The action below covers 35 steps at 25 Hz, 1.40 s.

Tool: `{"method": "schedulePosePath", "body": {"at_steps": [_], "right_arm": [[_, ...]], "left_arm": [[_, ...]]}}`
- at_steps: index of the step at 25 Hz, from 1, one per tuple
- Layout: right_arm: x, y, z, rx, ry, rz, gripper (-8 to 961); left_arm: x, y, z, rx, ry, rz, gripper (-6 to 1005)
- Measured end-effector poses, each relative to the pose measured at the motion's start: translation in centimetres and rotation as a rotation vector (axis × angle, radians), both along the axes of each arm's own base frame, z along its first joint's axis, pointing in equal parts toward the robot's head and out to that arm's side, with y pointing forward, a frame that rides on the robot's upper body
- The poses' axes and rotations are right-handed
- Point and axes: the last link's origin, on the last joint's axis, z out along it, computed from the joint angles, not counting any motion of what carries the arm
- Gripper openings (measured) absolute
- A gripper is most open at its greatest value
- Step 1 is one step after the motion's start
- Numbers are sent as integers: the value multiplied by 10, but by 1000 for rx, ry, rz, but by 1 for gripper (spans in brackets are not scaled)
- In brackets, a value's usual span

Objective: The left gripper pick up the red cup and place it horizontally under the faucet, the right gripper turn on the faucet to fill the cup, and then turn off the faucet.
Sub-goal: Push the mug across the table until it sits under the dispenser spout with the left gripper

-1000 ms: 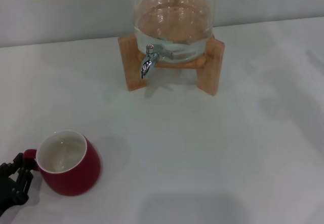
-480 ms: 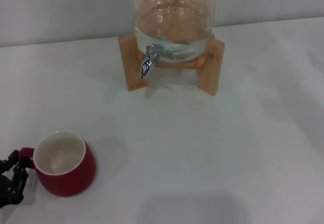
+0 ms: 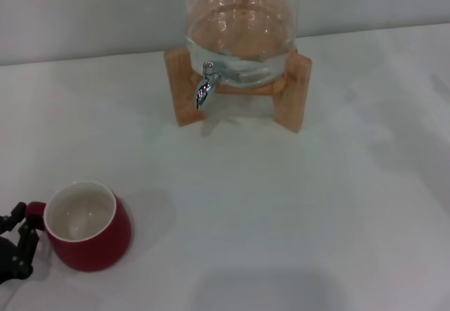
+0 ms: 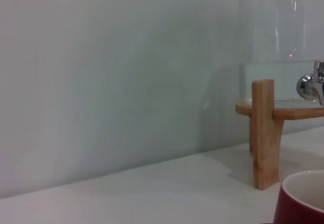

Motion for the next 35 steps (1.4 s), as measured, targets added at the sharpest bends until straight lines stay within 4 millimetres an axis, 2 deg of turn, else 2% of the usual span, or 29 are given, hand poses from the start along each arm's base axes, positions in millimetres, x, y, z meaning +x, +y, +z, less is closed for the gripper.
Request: {"method": "schedulePosePath", "body": {"at_steps": [6, 23, 35], "right_arm": [[0, 0, -1, -1, 0, 0, 784], [0, 0, 1, 4, -2, 5, 783], [0, 0, 1, 5, -2, 4, 783]], "left_arm": [[4, 7, 1, 5, 7, -22, 175], [4, 10, 1, 16, 15, -14, 159], [13, 24, 5, 36, 6, -50, 149]]}}
